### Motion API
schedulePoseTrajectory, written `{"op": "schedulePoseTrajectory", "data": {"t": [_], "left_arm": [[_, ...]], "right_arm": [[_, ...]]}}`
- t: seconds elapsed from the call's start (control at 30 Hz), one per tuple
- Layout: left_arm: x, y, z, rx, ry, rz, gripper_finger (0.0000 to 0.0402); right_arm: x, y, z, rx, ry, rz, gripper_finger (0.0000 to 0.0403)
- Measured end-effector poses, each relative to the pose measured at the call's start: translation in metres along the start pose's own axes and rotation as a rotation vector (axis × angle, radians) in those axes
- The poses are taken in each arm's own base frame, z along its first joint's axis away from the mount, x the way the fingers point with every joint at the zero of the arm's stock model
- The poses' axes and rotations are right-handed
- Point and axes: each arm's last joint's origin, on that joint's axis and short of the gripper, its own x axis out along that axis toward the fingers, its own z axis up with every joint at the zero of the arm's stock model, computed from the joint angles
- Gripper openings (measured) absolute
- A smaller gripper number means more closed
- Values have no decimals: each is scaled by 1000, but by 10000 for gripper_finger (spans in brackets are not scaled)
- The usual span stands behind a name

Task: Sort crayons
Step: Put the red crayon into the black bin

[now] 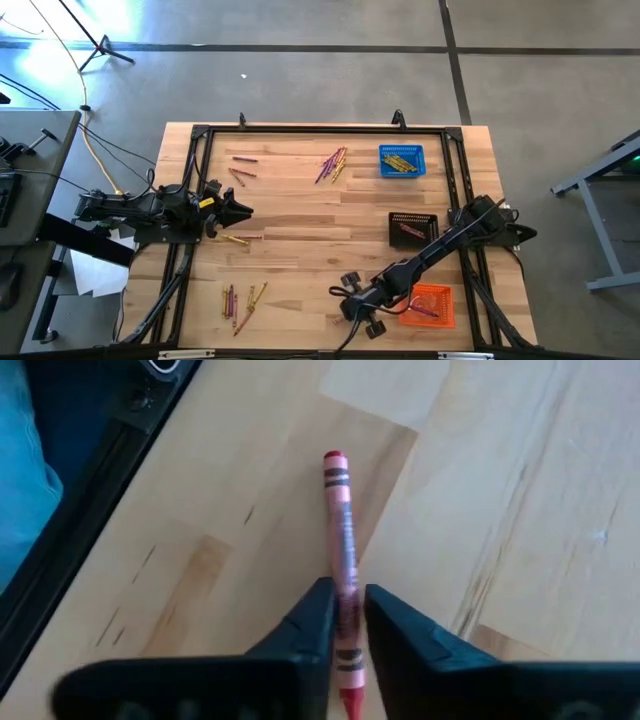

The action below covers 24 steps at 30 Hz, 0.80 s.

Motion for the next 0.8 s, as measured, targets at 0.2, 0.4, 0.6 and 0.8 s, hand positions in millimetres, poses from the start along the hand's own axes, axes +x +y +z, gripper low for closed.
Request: {"op": "schedulePoseTrajectory", "data": {"t": [0.2, 0.4, 0.6, 0.8], "left_arm": [[0, 0, 0, 0, 0, 0, 99], [0, 0, 0, 0, 0, -1, 99], [0, 0, 0, 0, 0, 0, 99], [0, 0, 0, 0, 0, -1, 99]], "right_arm": [[1, 0, 1, -1, -17, 3, 17], [-8, -6, 12, -44, -80, 22, 6], [-42, -13, 17, -73, -70, -27, 10], [-93, -35, -12, -12, 3, -144, 11]]}}
